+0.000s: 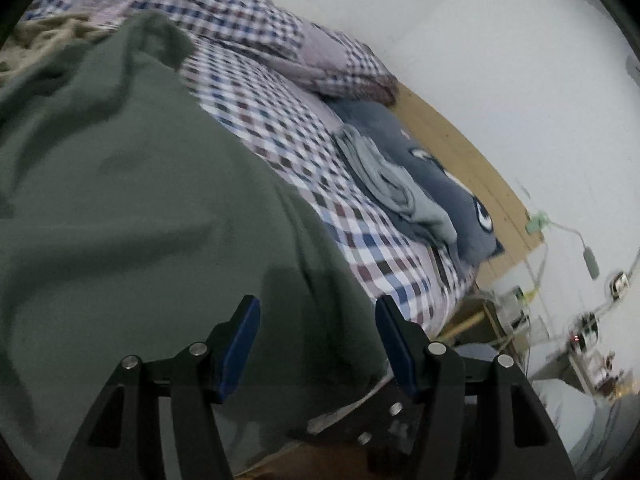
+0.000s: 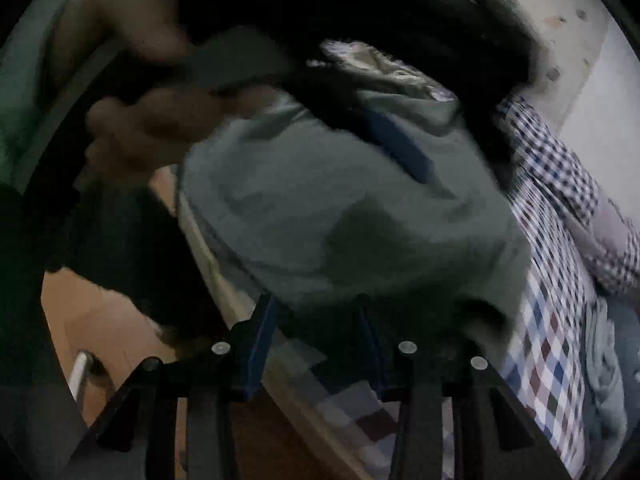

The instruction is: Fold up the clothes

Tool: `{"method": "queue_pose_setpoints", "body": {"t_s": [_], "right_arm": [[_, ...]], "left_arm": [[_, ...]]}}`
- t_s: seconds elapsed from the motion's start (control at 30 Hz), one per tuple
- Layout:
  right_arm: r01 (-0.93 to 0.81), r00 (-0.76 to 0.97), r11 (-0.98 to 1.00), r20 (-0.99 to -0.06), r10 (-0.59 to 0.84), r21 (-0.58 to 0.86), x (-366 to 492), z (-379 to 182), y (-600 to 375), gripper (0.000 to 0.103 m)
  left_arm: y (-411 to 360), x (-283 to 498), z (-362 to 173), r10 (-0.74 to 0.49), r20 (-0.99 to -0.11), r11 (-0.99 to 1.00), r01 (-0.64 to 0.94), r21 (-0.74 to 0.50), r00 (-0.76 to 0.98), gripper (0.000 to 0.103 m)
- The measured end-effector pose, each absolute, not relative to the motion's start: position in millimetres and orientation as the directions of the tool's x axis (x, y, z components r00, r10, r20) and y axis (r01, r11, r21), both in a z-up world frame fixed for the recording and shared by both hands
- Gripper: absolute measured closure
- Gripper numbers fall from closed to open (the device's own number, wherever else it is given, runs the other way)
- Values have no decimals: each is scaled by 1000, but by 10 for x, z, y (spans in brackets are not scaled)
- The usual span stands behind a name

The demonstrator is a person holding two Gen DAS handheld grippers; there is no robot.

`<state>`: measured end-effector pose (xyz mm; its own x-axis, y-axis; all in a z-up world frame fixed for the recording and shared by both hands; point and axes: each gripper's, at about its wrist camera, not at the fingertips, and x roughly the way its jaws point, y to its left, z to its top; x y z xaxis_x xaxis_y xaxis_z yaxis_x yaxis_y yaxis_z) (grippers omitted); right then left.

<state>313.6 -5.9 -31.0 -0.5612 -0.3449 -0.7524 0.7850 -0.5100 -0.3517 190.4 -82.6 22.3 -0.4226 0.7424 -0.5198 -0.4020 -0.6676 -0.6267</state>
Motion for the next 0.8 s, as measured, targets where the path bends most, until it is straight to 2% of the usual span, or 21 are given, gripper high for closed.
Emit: {"method": "queue_pose_setpoints", "body": {"t_s": [0.2, 0.33, 0.37, 0.47, 0.53, 0.57, 0.7, 0.8], "right_arm": [[785, -563, -499, -757, -331, -366, 3157, -369, -74, 60], [773, -572, -525, -749, -334, -356, 3150, -319, 51, 59], [769, -573, -537, -748, -336, -347, 3137, -298, 105, 59], [752, -576, -579, -741, -345, -315, 3093, -218, 283, 59], [738, -582, -609, -730, -358, -291, 3097, -143, 403, 59], [730, -587, -626, -721, -367, -275, 3121, -90, 464, 59], [686, -601, -704, -688, -406, -184, 3013, 117, 733, 59], [628, -599, -777, -668, -441, -51, 2768, 301, 1040, 59]], "left_arm": [[-497, 1848, 259, 785, -493, -619, -486, -617, -374, 39], [-259, 1781, 244, 784, -523, -617, -517, -593, -336, 39], [-217, 1762, 224, 777, -536, -624, -517, -586, -329, 43], [-181, 1692, 143, 743, -582, -662, -490, -567, -330, 87], [-273, 1641, 92, 731, -585, -679, -455, -576, -351, 92], [-341, 1619, 73, 729, -581, -683, -440, -583, -363, 98], [-607, 1580, 16, 706, -576, -708, -383, -593, -412, 100], [-781, 1574, -26, 687, -579, -724, -340, -600, -440, 100]]}}
